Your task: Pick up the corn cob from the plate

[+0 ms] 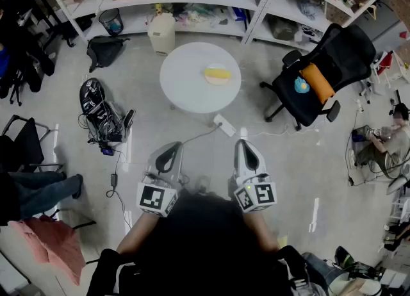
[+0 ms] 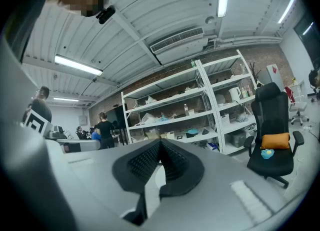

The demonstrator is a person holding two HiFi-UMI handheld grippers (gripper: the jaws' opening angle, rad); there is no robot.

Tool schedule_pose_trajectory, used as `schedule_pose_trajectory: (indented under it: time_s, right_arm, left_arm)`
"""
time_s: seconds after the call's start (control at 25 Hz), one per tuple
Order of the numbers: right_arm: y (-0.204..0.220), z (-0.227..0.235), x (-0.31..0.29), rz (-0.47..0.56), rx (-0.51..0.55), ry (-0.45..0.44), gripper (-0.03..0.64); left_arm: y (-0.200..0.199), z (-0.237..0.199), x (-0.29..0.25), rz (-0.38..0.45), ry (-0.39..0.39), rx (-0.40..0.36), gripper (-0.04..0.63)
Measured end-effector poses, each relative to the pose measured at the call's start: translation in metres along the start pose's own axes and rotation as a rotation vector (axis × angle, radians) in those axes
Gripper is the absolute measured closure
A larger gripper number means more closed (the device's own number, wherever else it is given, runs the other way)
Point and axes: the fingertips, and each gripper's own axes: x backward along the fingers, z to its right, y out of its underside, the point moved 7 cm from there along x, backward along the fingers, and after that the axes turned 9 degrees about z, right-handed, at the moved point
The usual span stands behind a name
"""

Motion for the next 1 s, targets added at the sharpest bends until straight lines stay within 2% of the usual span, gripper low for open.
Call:
schedule_pose_trajectory:
  time_s: [0.48,0.64,1.0]
  right_arm:
    - [-0.002,0.005,0.009,0.007,-0.006,-0.001,0.609]
    - [-0.003,0.007,0.014,0.039,-0.017,-0.004,0.609]
    - [-0.013,0.029,0.02,0.037,-0.038,-0.021,0.609]
  left_arm:
    - [0.003,0.013,-0.002,-0.008,-0.008,0.01,0.592]
    - [0.006,0.016,-0.003,-0.008,0.008,0.003,0.592]
    - [0.005,0.037,-0.014,-0.006,-0.029,0.006,0.592]
